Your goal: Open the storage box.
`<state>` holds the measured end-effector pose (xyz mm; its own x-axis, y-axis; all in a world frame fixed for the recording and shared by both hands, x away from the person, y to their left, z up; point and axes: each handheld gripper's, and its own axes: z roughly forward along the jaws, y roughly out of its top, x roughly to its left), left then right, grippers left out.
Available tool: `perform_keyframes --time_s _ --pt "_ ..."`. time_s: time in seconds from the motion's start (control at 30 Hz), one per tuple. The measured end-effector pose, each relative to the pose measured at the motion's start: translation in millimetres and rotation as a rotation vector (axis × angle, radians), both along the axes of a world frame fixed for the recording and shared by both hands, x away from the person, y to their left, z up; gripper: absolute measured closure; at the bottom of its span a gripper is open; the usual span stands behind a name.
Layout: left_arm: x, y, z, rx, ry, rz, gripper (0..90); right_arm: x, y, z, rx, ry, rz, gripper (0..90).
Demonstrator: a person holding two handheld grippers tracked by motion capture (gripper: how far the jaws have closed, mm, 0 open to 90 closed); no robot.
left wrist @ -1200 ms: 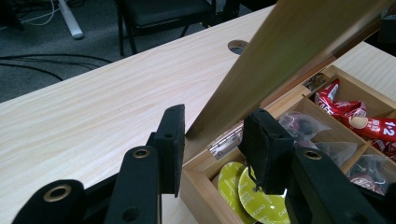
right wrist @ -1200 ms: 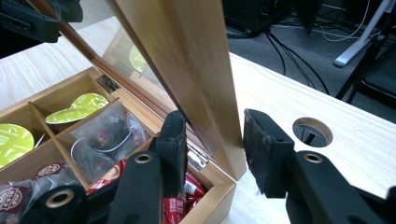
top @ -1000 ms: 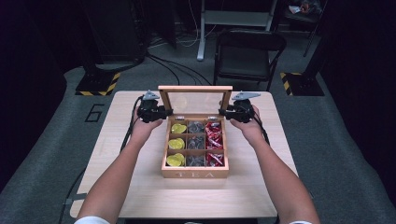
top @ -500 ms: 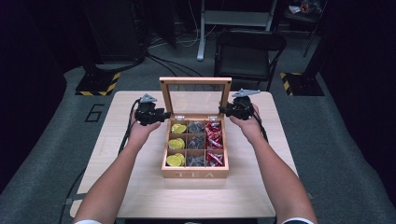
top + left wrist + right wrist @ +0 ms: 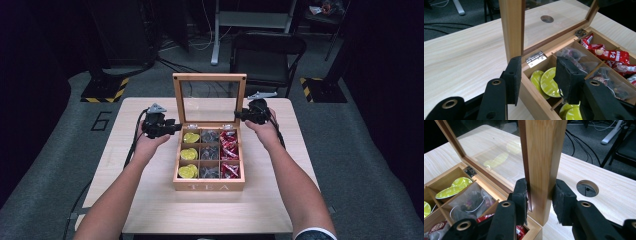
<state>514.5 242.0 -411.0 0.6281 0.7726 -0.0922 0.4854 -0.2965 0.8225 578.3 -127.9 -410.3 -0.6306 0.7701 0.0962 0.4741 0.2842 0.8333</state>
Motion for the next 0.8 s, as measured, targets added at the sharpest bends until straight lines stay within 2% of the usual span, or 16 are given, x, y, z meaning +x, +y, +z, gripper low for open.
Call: perform_keyframes --time_s 0.17,0.23,0.57,0.8 --pt "-6.3 2.2 0.4 0.001 0.01 0.006 56.5 6.3 0.0 -0.7 0.005 0.015 -0.011 66.0" --pt "-9.4 3.2 1.6 -0.018 0.0 0.008 56.5 8.1 -0.1 -1.2 0.016 0.028 -0.017 66.0" --pt "-18.9 7.2 0.9 -0.017 0.007 0.007 55.6 15.5 0.8 -1.6 0.023 0.063 -0.036 65.8" --pt "-23.4 7.7 2.6 -0.028 0.006 0.011 55.2 16.0 2.2 0.6 0.008 0.075 -0.039 65.6"
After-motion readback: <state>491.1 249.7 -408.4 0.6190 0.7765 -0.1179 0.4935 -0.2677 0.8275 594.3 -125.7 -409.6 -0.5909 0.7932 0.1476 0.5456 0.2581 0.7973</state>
